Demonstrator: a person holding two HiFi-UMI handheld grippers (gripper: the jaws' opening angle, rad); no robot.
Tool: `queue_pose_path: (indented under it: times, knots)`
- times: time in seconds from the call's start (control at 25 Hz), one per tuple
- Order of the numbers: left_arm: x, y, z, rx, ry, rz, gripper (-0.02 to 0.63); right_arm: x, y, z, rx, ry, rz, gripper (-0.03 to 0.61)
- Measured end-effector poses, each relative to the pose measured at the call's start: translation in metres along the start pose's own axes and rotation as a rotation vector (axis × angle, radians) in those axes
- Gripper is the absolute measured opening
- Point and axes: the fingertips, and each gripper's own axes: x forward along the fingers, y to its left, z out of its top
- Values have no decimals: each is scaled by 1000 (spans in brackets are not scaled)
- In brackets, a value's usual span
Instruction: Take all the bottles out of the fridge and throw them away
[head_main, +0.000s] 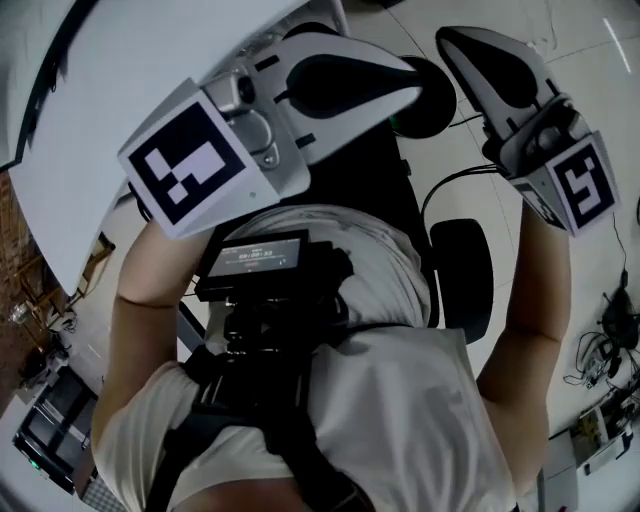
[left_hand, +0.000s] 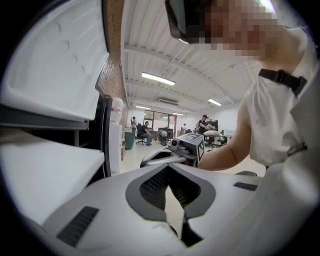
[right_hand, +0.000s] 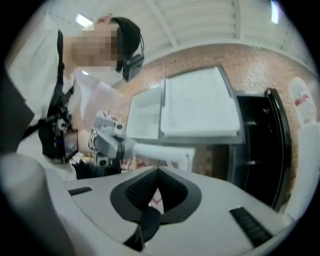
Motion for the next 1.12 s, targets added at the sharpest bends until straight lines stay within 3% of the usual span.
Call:
queue_pose_path:
  times: [0.16, 0.28, 0.44, 0.68, 0.96, 1.12]
  knots:
    - [-52, 3, 31, -3, -88, 51, 14, 33, 34, 90, -105, -154, 99, 0]
    - [-137, 4, 64, 31, -151, 164, 12, 76, 75, 147, -128, -251, 193, 0]
    - [-237, 5, 88, 82, -175, 313, 14, 151, 125, 189, -127, -235, 318, 0]
    - [-308, 36, 65, 66, -194, 568, 14, 229, 148, 191, -90, -174, 373, 0]
    - [-372, 57, 41, 75, -158, 799, 14, 281, 175, 180, -63, -131, 478, 0]
    - [-396, 67, 26, 45, -160, 890, 14, 304, 186, 174, -17, -107, 525, 0]
